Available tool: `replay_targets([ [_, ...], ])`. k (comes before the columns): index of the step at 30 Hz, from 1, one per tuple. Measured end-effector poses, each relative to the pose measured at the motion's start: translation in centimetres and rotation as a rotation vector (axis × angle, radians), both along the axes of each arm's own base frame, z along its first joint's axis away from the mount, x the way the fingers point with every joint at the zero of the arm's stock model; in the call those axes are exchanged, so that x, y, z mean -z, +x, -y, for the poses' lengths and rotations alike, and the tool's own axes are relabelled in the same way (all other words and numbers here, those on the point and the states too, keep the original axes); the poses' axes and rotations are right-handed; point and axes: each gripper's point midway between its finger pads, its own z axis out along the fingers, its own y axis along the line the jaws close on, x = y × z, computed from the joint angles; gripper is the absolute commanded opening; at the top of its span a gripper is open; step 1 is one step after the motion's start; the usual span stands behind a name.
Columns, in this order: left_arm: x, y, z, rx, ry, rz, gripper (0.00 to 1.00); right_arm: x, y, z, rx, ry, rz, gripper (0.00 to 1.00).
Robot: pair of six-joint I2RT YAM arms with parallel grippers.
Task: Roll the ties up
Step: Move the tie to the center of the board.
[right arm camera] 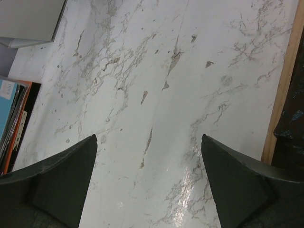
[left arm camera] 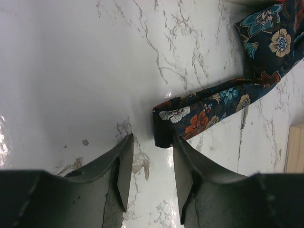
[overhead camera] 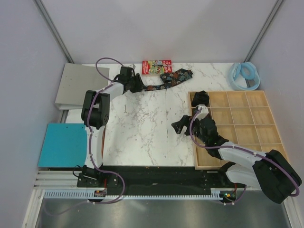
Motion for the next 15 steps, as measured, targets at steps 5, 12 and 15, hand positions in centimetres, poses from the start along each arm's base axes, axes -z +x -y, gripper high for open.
replay_targets([
  [5,0.0,0.2,0.24,-0.005,-0.02,0.012,0.47,0.17,-0.06,-0.05,-0.009,0.009,-0.009,0.98],
  [12,-0.16,0.34,0.53,-0.01,-0.058,0.028,0.47,0.38,-0.06,0.12,-0.013,0.017,-0.017,0.98],
  [15,-0.19,0.31,0.59,-0.009,-0.062,0.026,0.47,0.33,-0.05,0.13,-0.015,0.025,-0.018,0.98],
])
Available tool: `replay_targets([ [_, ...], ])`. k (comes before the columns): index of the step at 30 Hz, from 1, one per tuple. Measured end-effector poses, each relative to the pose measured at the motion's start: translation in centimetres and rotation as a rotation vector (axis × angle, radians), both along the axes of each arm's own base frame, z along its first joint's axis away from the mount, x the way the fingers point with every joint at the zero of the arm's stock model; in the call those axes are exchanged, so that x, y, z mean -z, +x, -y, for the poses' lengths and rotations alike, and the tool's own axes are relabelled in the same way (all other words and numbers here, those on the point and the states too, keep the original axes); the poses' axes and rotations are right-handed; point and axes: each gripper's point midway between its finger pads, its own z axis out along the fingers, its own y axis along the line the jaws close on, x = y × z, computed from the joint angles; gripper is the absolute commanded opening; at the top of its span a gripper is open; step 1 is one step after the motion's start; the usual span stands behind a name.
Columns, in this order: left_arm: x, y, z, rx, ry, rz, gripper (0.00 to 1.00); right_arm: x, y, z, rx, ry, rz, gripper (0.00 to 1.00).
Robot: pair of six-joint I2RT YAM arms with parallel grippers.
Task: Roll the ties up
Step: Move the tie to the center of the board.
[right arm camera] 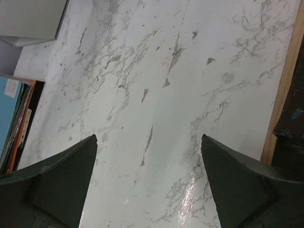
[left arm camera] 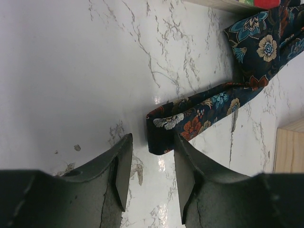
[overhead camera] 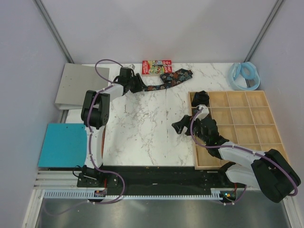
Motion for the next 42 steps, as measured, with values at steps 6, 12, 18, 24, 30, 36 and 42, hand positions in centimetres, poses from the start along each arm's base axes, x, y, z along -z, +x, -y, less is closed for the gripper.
replay_targets([
  [6,0.2,0.0,0.1,-0.007,-0.008,-0.008,0.38,-0.1,0.1,0.0,-0.002,0.008,0.002,0.98],
  [12,0.6,0.1,0.3,-0.008,-0.025,-0.018,0.27,-0.1,0.2,0.1,0.002,0.013,0.002,0.98],
  [18,0.7,0.4,0.8,0.003,-0.044,-0.022,0.08,0.0,0.2,0.0,0.0,0.016,-0.003,0.98],
  [24,0.8,0.2,1.0,0.006,-0.061,-0.036,0.02,0.1,0.2,0.1,-0.001,0.018,-0.007,0.98],
  [30,0.6,-2.5,0.5,-0.043,-0.093,-0.116,0.02,0.4,0.2,0.1,-0.003,0.013,-0.018,0.98],
  [36,-2.9,-7.4,-0.2,-0.105,-0.149,-0.19,0.02,0.9,0.1,0.2,-0.003,0.004,-0.033,0.98],
  [42,-6.4,-13.0,-1.2,-0.148,-0.205,-0.221,0.02,1.0,0.2,0.1,0.0,-0.002,-0.053,0.98],
])
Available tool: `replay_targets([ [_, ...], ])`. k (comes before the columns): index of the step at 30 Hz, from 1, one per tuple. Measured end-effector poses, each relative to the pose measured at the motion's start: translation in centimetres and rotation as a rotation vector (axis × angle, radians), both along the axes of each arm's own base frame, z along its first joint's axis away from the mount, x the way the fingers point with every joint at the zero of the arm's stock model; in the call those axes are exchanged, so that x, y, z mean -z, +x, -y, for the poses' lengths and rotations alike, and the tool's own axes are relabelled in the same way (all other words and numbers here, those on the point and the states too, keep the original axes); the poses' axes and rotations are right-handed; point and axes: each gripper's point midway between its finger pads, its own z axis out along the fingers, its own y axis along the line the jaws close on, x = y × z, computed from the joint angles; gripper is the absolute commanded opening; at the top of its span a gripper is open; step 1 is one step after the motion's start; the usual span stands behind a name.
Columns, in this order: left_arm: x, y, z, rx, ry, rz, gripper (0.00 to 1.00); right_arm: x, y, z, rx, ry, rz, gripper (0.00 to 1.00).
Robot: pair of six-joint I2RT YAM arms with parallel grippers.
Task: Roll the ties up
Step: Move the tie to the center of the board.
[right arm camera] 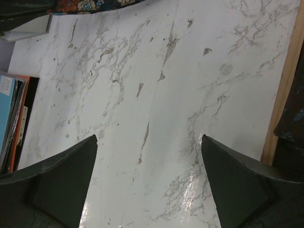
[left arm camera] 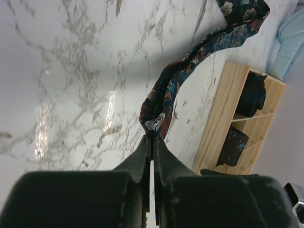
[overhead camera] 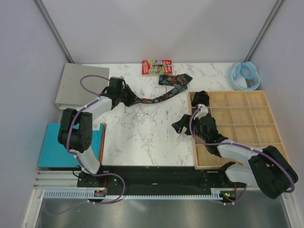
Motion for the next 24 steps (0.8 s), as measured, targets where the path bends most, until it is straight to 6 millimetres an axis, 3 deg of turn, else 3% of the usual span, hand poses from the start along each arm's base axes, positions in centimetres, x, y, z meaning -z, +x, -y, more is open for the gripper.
replay_targets([
  [6,0.6,-4.9,-1.1,-0.025,-0.016,-0.076,0.02,-1.5,0.2,-1.8,-0.014,0.08,-0.08,0.98],
  [11,1.3,-8.4,-1.9,-0.045,-0.017,-0.139,0.02,-2.8,0.3,-4.5,0.041,0.197,-0.236,0.98],
  [19,1.3,-11.4,-3.8,-0.105,-0.029,-0.167,0.02,0.6,1.3,-9.2,0.137,0.176,-0.499,0.96],
  [24,2.7,-12.5,-8.2,-0.255,-0.054,-0.215,0.02,2.4,1.7,-9.7,0.213,0.145,-0.567,0.91],
])
